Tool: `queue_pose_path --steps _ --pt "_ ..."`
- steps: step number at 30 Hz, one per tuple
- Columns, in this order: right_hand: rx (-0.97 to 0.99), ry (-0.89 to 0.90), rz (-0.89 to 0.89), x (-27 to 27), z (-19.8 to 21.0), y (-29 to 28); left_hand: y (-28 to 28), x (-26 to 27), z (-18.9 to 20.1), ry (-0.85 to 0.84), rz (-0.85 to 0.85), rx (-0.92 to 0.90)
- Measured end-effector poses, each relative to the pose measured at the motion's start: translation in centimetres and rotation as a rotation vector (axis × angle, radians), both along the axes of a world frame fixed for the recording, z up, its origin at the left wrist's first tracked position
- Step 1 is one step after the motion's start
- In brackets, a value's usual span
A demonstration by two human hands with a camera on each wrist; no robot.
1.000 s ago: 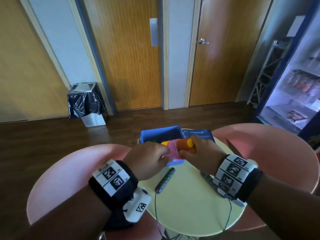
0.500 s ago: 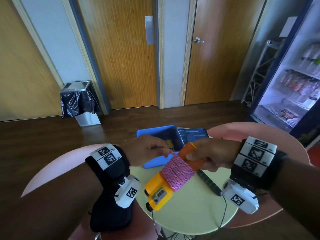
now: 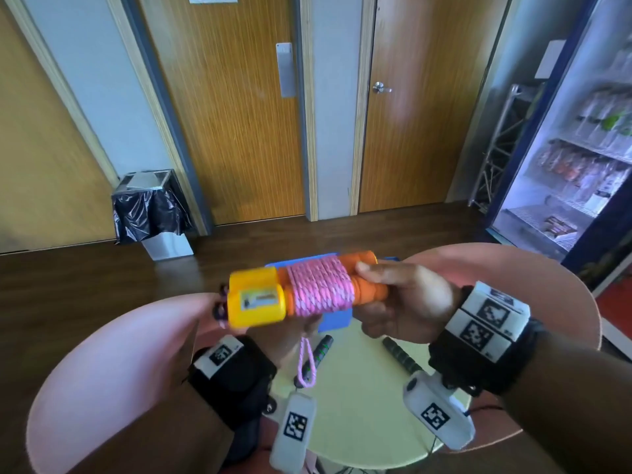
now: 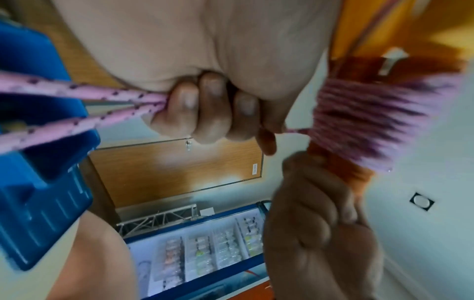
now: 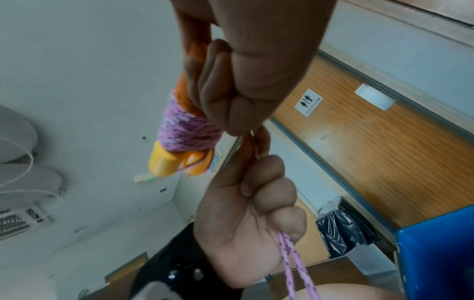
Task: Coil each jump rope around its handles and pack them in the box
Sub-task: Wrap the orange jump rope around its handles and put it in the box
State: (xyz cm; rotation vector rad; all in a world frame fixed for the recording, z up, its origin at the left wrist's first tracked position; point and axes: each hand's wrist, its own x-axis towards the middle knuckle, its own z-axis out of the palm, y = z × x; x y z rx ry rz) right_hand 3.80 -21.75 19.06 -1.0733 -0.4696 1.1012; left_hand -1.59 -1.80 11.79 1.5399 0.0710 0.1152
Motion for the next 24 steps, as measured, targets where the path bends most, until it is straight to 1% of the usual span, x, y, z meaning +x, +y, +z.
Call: queue_pose_path --steps 1,2,3,5,7,9,10,11,12,14,17,19,21,23,24 --pt "0.021 -0.017 -0.045 -0.3 0.0 0.5 -1.3 -0.5 -0.1 0.003 0.066 -0.075" --pt "0.031 -0.039 -0.089 -0.5 -0.1 1.1 -2.6 -1.1 0.2 0.013 0.112 -0.116" --pt "0.037 -0.06 -0.132 -0.7 -0.1 1.5 -3.7 -1.6 0.6 0.018 0.122 -0.123" --pt "0.051 -0.09 -0.206 -1.1 -0.3 2.3 -4.5 -2.2 1.4 -0.01 0.163 -0.068" --pt "0.057 -0.132 -0.255 -1.6 -0.4 3.0 -4.3 -2.0 1.5 -0.086 0.276 -0.067" --pt "0.035 -0.17 -0.313 -2.1 -0.6 3.6 -3.8 -2.0 1.5 -0.117 0.33 0.052" --pt "0.018 -0.178 -0.352 -2.3 -0.7 3.9 -3.6 -2.1 1.6 -0.103 0.327 0.137" --pt "0.006 -0.19 -0.389 -2.5 -0.7 4.1 -3.6 -2.2 1.5 -0.098 0.337 0.184" --pt "0.001 -0.21 -0.423 -2.6 -0.6 4.3 -3.5 -2.3 1.5 -0.116 0.336 0.202" --pt "-0.052 -0.296 -0.522 -2.6 -0.3 4.7 -3.6 -2.7 1.4 -0.16 0.304 0.167" --pt "-0.221 -0.565 -0.686 -1.8 -0.7 4.9 -3.6 -3.5 1.5 -0.109 0.255 0.148" --pt "-0.294 -0.733 -0.746 -1.0 -1.3 5.0 -3.4 -4.1 1.7 -0.089 0.222 0.121" --pt "-0.411 -0.848 -0.805 -0.1 -1.7 4.7 -3.2 -4.8 2.1 -0.047 0.198 0.113" --pt "-0.525 -0.923 -0.796 0.3 -1.8 4.1 -2.9 -5.3 2.3 -0.015 0.168 0.166" --pt "-0.563 -0.971 -0.758 0.3 -1.8 3.8 -2.5 -5.4 2.4 -0.012 0.14 0.251"
